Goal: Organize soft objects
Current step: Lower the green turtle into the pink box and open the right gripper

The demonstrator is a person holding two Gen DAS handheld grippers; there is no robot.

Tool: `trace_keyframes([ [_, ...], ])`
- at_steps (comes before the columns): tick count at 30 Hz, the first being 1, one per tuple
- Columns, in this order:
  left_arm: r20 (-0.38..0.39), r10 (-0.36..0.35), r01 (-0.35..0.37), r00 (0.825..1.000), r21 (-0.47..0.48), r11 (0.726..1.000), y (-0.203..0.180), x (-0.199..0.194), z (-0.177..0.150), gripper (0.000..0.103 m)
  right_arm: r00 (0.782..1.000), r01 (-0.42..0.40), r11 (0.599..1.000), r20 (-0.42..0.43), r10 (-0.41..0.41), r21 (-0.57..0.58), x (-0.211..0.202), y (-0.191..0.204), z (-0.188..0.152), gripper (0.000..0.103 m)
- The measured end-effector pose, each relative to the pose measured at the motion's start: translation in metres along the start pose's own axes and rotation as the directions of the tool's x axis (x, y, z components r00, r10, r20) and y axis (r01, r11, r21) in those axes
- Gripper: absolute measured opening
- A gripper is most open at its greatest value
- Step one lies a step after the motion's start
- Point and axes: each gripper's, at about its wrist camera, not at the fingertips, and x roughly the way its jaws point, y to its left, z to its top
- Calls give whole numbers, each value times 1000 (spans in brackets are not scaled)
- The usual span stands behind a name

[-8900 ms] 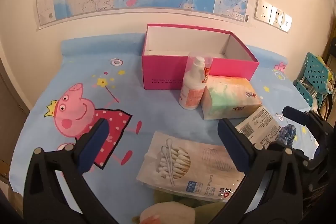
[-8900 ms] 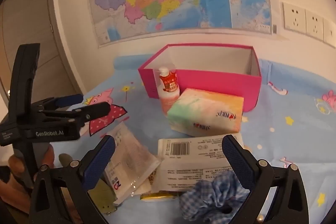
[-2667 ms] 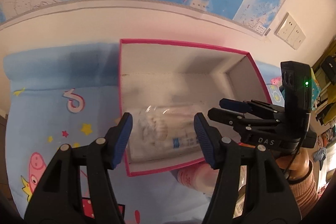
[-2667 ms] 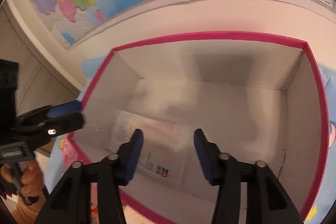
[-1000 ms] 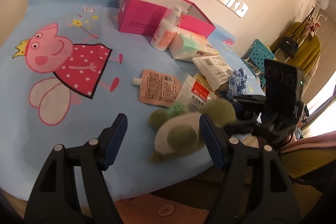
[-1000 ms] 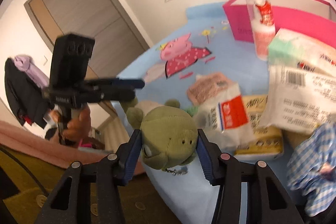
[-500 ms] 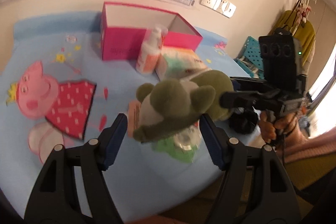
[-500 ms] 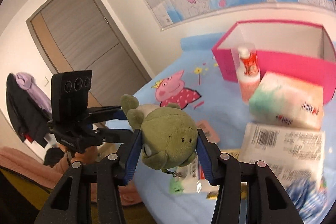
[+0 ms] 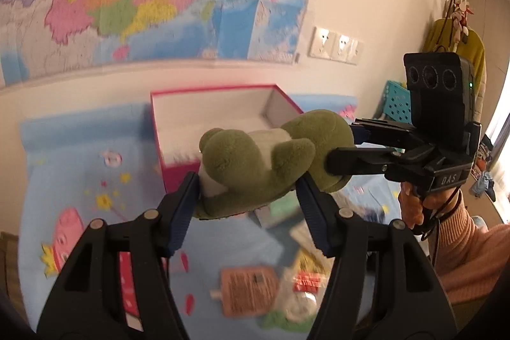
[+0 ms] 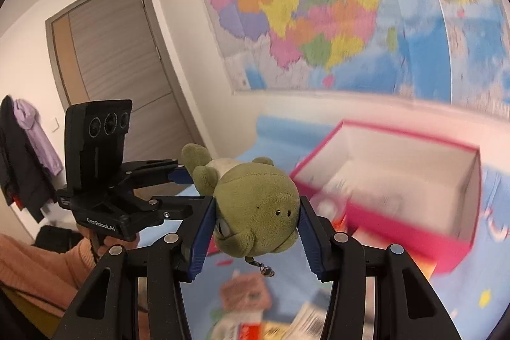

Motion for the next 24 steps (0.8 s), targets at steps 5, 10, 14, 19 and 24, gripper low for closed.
trace_keyframes([
  [5, -3, 36, -36, 999, -4, 999, 8, 26, 35, 64, 1000, 16, 1000, -4, -16, -4, 13, -32, 30, 51],
  [10, -30, 76, -76, 997, -7, 997, 20, 59, 58, 64, 999, 12, 1000, -44, -11, 28, 41, -65, 42, 51],
  [14, -82, 59, -64, 995, -57, 996, 38, 87, 66, 64, 997, 10, 997, -72, -4, 80, 61, -96, 44, 51],
  [19, -122, 65, -76, 990, -81, 994, 53, 119, 73, 64, 994, 29, 994, -110, -18, 104, 85, -123, 45, 51],
  [24, -157, 73, -91, 985, -109, 990, 67, 146, 76, 64, 988, 40, 991, -153, -20, 132, 105, -148, 44, 51],
])
